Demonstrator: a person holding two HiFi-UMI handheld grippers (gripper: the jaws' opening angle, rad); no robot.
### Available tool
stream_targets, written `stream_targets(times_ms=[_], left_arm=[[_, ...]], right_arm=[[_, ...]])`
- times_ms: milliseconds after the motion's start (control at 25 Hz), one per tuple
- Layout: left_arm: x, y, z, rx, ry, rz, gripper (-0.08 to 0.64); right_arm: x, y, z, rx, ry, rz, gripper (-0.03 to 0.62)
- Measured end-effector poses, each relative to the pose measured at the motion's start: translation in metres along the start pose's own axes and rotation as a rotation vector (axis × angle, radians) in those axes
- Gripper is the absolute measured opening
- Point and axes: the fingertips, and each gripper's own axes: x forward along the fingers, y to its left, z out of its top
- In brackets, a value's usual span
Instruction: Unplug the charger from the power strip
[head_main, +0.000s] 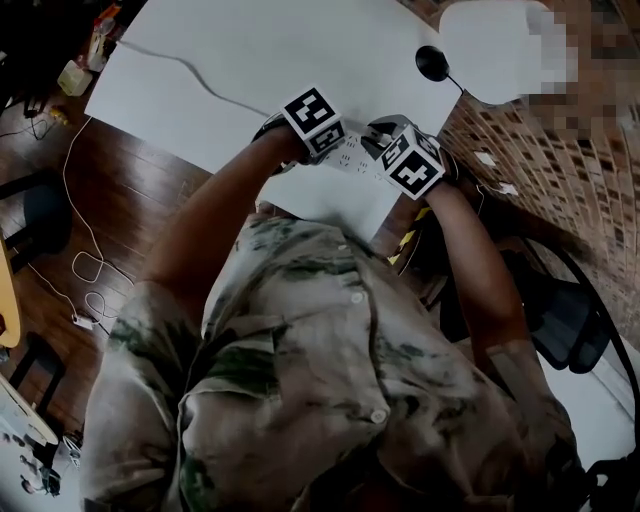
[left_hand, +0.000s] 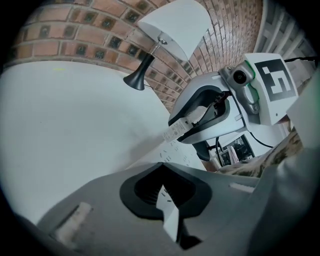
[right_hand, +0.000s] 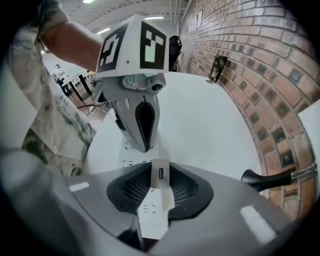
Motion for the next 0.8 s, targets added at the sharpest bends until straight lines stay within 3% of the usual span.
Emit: stream_targets(times_ms=[200, 440, 560, 800], left_arm=[[-0.018, -0.005, 0.015, -0.072, -0.214, 0.017, 0.005], [-0.078, -0.036, 0.022, -0.097, -0.542, 0.143, 0.005], [-0.104, -0.07, 0.004, -0.149, -0.673, 0.209, 0.005], [-0.121, -0.17, -0.065, -0.245, -0.786, 0.255, 0.003]], right_arm=[[-0.03, 0.006, 0.001, 0.032, -0.074, -0.026, 0.103], [-0.068, 0.026, -0.016, 0.058, -0.185, -0.047, 0.103], [-0.083, 0.049, -0.026, 0.046, -0.254, -0.022, 0.103], [-0.096, 0.117, -0.026, -0.028, -0.374, 0.066, 0.104]])
